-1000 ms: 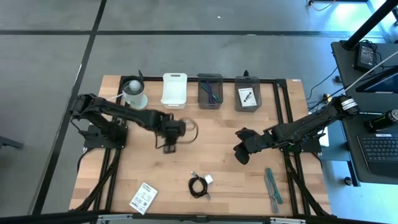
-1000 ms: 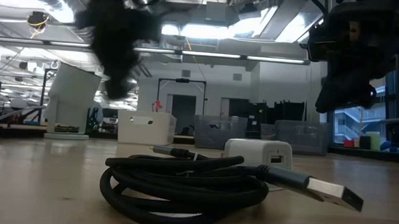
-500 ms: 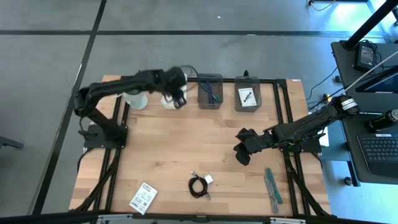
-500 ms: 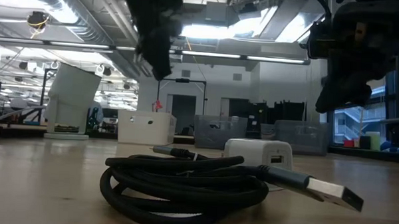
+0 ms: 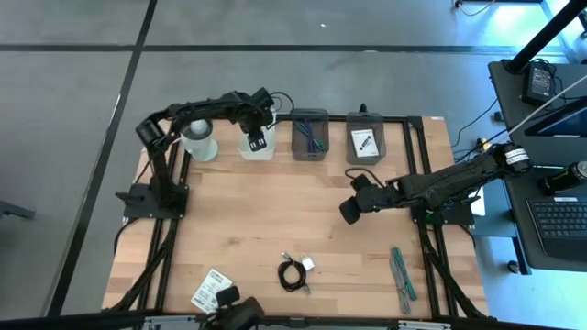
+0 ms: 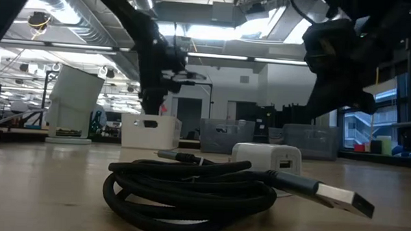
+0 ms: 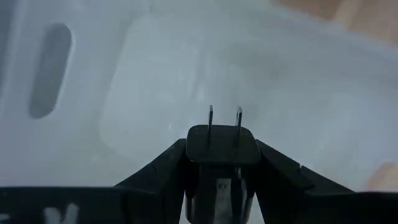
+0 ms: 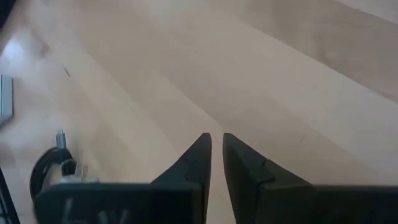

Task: Pick and place items into bin
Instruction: Put the black charger adapter into the white bin, then put the blue charger cable into the left black bin

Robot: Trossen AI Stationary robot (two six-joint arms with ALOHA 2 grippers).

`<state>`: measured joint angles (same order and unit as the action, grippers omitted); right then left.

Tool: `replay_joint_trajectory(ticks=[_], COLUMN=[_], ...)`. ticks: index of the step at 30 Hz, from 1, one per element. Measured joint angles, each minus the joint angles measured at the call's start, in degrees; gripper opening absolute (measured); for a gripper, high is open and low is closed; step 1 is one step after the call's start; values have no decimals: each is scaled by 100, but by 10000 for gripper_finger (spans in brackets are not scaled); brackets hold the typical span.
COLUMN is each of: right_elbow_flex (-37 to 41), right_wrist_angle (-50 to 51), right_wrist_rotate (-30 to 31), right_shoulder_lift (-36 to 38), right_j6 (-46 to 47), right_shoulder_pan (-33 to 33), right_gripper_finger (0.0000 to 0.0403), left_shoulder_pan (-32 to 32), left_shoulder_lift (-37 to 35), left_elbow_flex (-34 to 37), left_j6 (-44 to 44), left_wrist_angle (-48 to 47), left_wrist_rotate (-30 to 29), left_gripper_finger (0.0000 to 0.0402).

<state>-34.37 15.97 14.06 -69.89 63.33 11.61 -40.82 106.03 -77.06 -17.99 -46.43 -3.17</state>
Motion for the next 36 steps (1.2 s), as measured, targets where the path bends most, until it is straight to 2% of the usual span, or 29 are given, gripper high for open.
replay_joint_trajectory(ticks=[7, 17, 22, 30, 36], right_elbow_flex=[0, 0, 0, 0, 0], right_wrist_angle=[0, 2, 4, 9, 22], right_wrist_rotate=[4, 140, 142, 153, 144], right_shoulder_lift=[0, 0, 0, 0, 0], right_j6=[277, 707, 704, 410, 74], right_shoulder_pan=[-154, -176, -176, -176, -175], right_gripper_finger=[45, 45, 45, 45, 45], left_shoulder_pan=[-150, -181, -168, 82, 855], left_shoulder_lift=[470, 442, 411, -349, -1037], left_elbow_flex=[2, -60, -442, -1099, -1099], left_j6=[-274, -381, -345, 1020, 2328], left_wrist_angle=[110, 224, 46, -260, -269], left_wrist_rotate=[5, -177, -187, -286, -507], left_gripper_finger=[157, 199, 215, 213, 194])
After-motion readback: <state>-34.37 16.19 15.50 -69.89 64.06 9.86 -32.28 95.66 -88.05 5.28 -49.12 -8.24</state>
